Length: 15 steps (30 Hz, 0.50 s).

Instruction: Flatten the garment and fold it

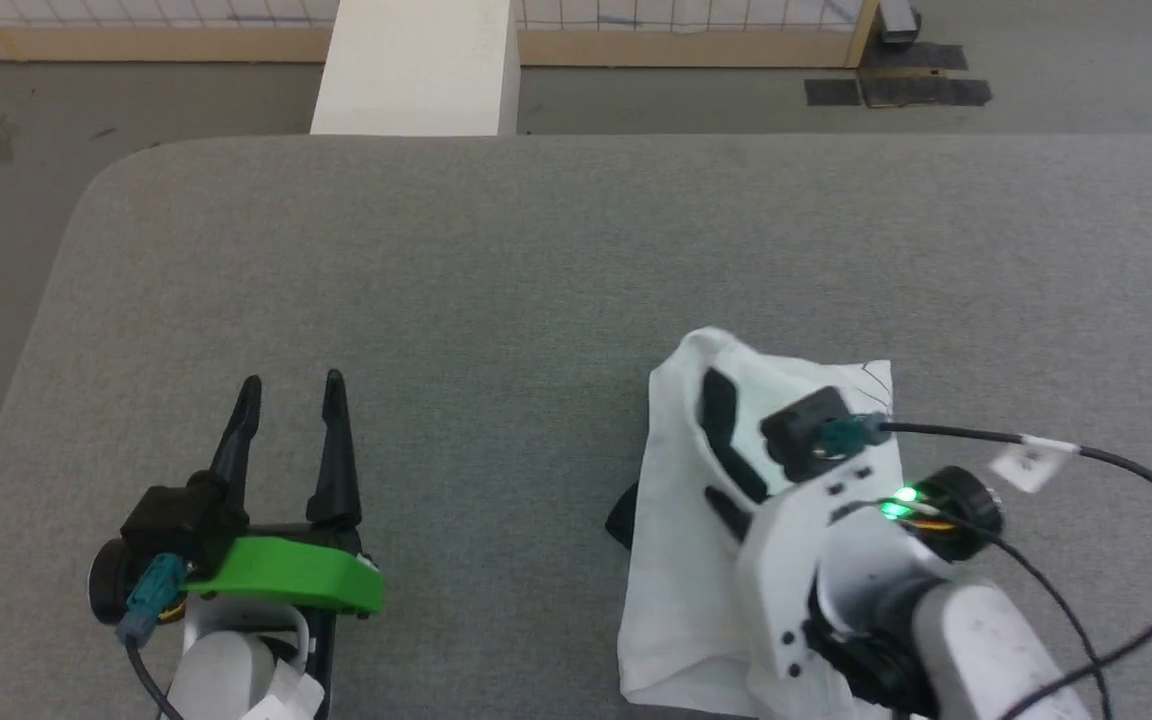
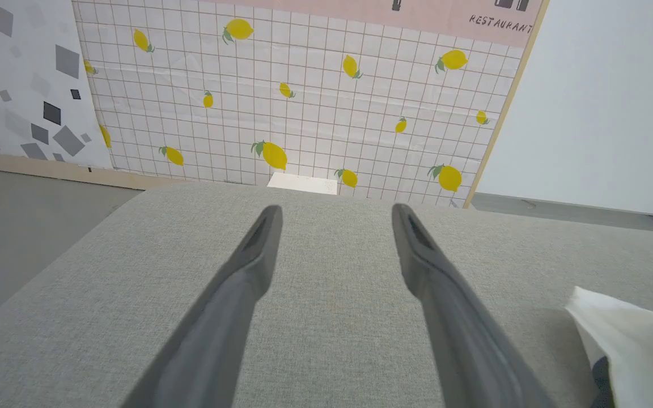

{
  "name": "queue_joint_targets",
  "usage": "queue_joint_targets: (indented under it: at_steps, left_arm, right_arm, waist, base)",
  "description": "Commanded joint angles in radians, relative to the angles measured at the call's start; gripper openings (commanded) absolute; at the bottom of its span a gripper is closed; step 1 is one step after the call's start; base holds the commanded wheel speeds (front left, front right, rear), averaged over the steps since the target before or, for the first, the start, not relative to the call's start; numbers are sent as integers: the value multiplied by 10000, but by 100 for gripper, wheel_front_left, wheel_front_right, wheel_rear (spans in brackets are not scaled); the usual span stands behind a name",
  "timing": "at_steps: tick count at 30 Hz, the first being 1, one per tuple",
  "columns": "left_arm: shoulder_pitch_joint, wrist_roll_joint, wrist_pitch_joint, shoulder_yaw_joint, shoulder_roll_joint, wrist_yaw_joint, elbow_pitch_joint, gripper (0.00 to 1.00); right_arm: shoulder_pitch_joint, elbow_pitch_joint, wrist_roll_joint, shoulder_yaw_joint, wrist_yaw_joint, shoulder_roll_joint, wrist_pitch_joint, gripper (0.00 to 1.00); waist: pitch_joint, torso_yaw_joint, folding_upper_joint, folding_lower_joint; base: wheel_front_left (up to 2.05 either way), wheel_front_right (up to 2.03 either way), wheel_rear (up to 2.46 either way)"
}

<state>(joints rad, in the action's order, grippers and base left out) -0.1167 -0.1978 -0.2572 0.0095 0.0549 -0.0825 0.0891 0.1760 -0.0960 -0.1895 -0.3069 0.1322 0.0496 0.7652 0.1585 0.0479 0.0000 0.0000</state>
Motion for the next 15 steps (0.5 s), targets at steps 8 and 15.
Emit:
queue_joint_targets:
  at_steps: [8, 15]
  left_arm:
    - [-325, -3, -45, -107, -46, -20, 16, 100]
    - [-213, 38, -45, 12, -46, -2, 35, 100]
  right_arm:
    - [1075, 2188, -668, -607, -15, 7, -468, 16]
    - [1360, 1553, -1910, -234, -15, 7, -2728, 100]
  waist:
    - [379, 420, 0, 0]
    - [140, 135, 0, 0]
  base:
    - [0, 0, 0]
    - [0, 0, 0]
